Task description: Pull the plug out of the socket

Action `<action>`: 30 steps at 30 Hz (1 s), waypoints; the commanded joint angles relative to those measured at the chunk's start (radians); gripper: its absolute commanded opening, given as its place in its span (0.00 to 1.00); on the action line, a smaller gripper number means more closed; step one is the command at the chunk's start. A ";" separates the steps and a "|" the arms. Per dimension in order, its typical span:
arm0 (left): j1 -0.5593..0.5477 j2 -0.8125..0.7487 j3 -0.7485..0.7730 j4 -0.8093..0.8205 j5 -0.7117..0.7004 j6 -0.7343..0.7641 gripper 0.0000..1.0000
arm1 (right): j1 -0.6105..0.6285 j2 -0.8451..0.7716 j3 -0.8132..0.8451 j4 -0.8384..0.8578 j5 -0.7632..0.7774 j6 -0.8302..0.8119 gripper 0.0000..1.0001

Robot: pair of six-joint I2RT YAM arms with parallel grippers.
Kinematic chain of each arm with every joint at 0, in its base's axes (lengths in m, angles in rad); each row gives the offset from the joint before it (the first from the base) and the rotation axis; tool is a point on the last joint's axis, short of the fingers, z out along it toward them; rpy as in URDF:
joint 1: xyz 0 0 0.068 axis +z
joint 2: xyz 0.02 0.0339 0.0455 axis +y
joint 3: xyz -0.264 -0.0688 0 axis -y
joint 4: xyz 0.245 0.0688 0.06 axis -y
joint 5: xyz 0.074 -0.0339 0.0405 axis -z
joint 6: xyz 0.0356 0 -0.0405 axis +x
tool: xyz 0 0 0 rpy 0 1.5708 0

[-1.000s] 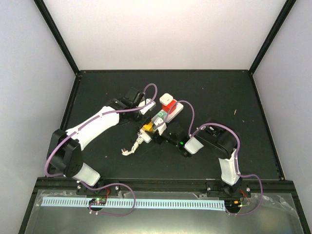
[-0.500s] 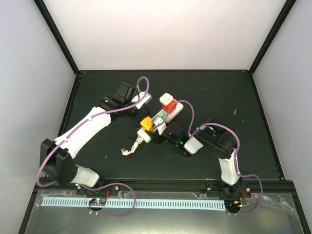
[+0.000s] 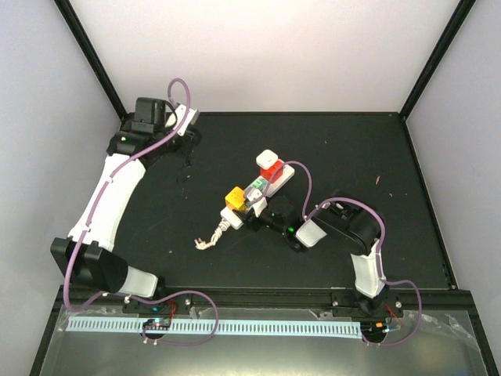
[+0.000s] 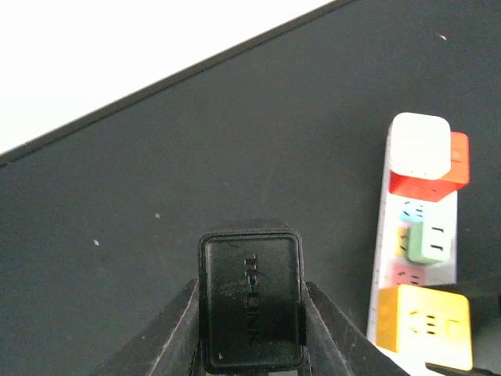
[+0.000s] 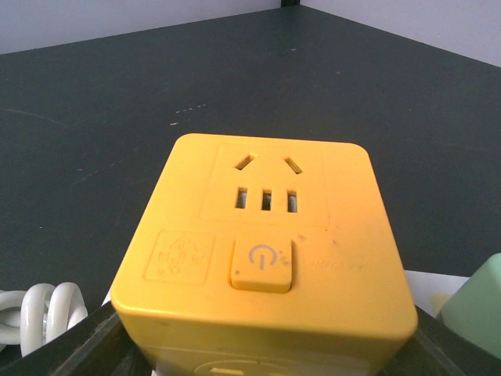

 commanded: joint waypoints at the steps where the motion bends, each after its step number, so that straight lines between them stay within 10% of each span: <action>1: 0.076 0.072 0.091 -0.021 0.068 0.068 0.01 | -0.004 0.055 -0.020 -0.159 0.020 -0.045 0.01; 12: 0.281 0.383 0.294 -0.017 0.396 0.098 0.11 | -0.004 0.052 -0.023 -0.155 0.001 -0.052 0.01; 30: 0.443 0.894 0.632 -0.028 0.525 0.037 0.13 | -0.004 0.056 -0.022 -0.162 -0.018 -0.055 0.01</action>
